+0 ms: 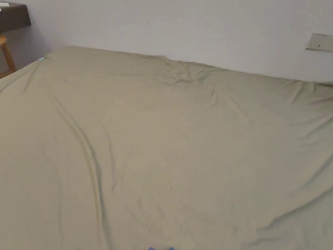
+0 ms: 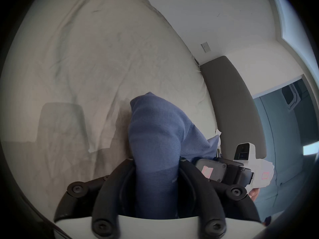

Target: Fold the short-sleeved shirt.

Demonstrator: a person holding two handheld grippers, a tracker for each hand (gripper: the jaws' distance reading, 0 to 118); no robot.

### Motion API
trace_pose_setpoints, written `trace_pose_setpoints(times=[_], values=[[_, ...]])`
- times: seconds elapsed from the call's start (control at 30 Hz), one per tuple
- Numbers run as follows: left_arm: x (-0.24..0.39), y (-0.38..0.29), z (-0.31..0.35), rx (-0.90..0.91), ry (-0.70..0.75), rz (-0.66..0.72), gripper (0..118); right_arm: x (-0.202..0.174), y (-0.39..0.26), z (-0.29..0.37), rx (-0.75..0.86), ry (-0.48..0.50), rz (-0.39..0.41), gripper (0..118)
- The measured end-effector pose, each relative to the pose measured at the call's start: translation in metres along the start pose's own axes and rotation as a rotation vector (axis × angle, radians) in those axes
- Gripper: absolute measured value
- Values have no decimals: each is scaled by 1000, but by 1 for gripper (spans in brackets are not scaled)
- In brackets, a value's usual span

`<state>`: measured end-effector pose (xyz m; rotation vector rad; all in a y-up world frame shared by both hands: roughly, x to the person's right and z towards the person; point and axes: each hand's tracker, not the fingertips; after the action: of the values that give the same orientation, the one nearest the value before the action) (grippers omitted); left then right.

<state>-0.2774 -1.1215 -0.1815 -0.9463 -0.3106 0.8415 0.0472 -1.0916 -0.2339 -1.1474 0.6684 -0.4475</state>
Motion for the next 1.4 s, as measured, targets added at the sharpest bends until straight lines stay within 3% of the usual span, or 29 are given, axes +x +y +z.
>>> trace_pose_setpoints(times=[0.17, 0.27, 0.53, 0.87, 0.97, 1.1, 1.17, 1.2, 1.27, 1.3, 1.37, 1.4], values=[[-8, 30, 55, 46, 77, -32, 28, -7, 10, 27, 76, -51, 11, 2], [-37, 55, 105, 115, 270, -100, 28, -12, 19, 35, 111, -89, 26, 2], [-118, 121, 220, 165, 669, -53, 28, -31, 30, 27, 92, -169, 77, 2], [-154, 160, 261, 91, 995, -87, 30, -59, 46, 5, 82, -212, 153, 2], [-163, 164, 255, 85, 1093, -83, 71, -63, 48, 4, 80, -194, 161, 2], [-173, 156, 256, 63, 1267, -85, 85, -66, 50, 3, 78, -217, 194, 2], [-165, 147, 270, 113, 1221, -38, 81, -68, 51, 5, 80, -220, 211, 2], [-155, 142, 279, 167, 1189, -21, 64, -68, 53, 7, 84, -214, 215, 2], [-130, 130, 297, 298, 1126, -62, 19, -68, 56, 11, 100, -198, 222, 2], [-115, 124, 303, 336, 1106, -91, 12, -69, 57, 14, 112, -195, 229, 2], [-84, 116, 307, 374, 1074, -143, 11, -72, 60, 20, 155, -212, 273, 2], [-67, 112, 308, 414, 1054, -175, 4, -74, 62, 25, 180, -226, 298, 2]])
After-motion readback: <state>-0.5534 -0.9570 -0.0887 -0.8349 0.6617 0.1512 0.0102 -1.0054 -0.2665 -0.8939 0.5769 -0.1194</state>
